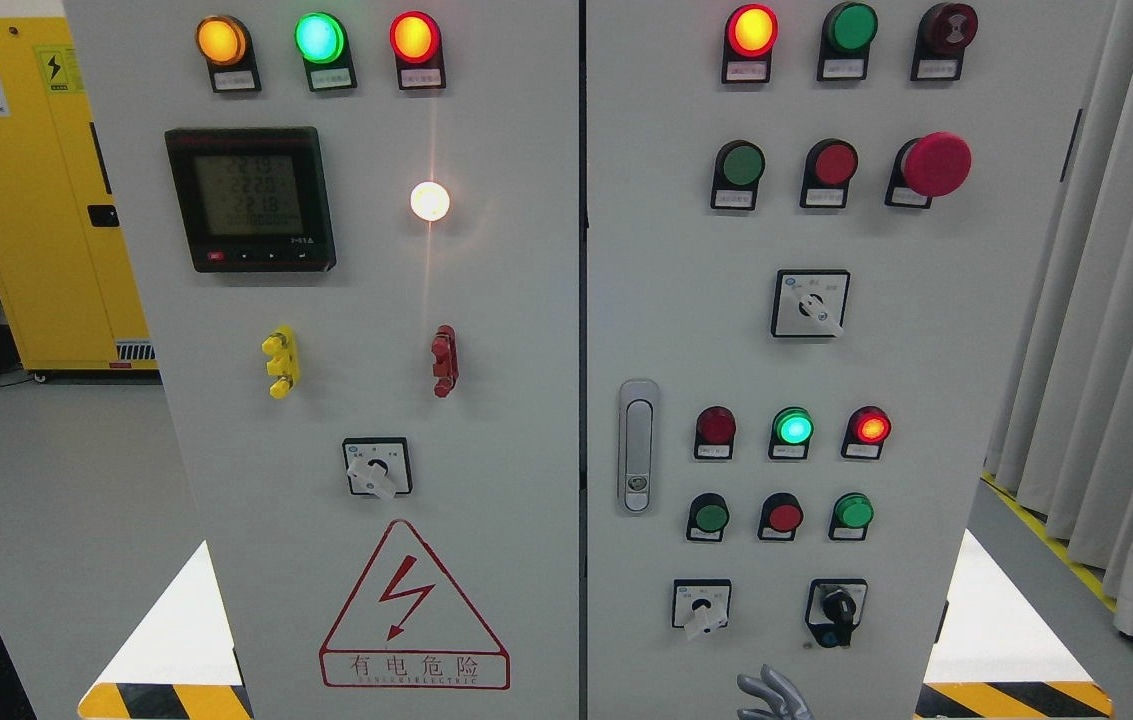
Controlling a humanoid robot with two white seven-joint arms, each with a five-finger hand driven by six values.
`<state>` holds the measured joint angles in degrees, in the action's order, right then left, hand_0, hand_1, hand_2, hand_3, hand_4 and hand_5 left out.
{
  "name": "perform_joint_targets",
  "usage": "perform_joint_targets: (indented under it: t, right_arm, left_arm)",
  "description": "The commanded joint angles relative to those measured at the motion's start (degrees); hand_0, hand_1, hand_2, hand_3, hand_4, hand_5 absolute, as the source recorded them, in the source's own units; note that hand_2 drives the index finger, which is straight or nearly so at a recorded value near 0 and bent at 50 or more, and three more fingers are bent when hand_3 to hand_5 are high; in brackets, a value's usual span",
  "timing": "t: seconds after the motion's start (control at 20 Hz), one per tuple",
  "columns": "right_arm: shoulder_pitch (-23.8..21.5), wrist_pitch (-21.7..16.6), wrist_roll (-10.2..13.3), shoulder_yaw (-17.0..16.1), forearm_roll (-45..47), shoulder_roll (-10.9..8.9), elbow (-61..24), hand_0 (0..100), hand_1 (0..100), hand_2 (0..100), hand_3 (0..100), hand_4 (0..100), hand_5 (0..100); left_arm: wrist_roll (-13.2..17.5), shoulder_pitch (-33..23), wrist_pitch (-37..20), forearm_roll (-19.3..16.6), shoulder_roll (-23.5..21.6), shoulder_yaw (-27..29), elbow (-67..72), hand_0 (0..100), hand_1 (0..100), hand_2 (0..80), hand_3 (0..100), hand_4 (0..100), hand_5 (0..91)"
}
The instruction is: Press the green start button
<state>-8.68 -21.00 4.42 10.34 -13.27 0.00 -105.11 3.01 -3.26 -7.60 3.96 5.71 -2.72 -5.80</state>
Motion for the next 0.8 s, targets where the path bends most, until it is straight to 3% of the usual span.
perform_joint_targets:
  t: [0.0,0.3,0.4,0.45,0.5,0.55,0.7,0.75]
  right_arm:
    - [0.0,0.0,-0.4,0.0,0.0,0.96,0.3,34,52,0,24,34,22]
    - [0.0,0.1,-0.5,-0.4,-4.5,1.23,0.4,34,52,0,23,34,22]
    - [0.6,0.1,0.0,-3.9,-16.0,1.4,0.6,33,53,0,21,31,21]
    - [0.8,0.0,0.6,-6.3,-23.1,1.84,0.5,29,62,0,13,23,16]
    - [1.2,-0.3,1.9,-7.7,-29.6,2.11,0.2,31,68,0,3,10,8]
    - [1.9,-0.4,3.5,-8.6,-35.9,2.19,-0.1,35,74,0,1,4,4]
    - [3.4,-0.4,4.1,-11.2,-48.1,2.2,-4.2,32,83,0,0,3,3]
    - [4.2,-0.4,4.0,-11.7,-51.3,2.2,-5.4,35,86,0,1,4,8]
  left_arm:
    - [0.0,0.0,0.0,0.0,0.0,0.0,0.0,12,56,0.0,0,0,0.0]
    - [0.0,0.0,0.0,0.0,0.0,0.0,0.0,12,56,0.0,0,0,0.0]
    - [0.0,0.0,0.0,0.0,0.0,0.0,0.0,12,56,0.0,0,0,0.0]
    - [0.0,0.0,0.0,0.0,0.0,0.0,0.1,12,56,0.0,0,0,0.0]
    - [0.0,0.0,0.0,0.0,0.0,0.0,0.0,12,56,0.0,0,0,0.0]
    - [0.0,0.0,0.0,0.0,0.0,0.0,0.0,12,56,0.0,0,0,0.0]
    - [0.0,0.0,0.0,0.0,0.0,0.0,0.0,12,56,0.0,0,0,0.0]
    - [0.0,0.0,0.0,0.0,0.0,0.0,0.0,12,56,0.0,0,0,0.0]
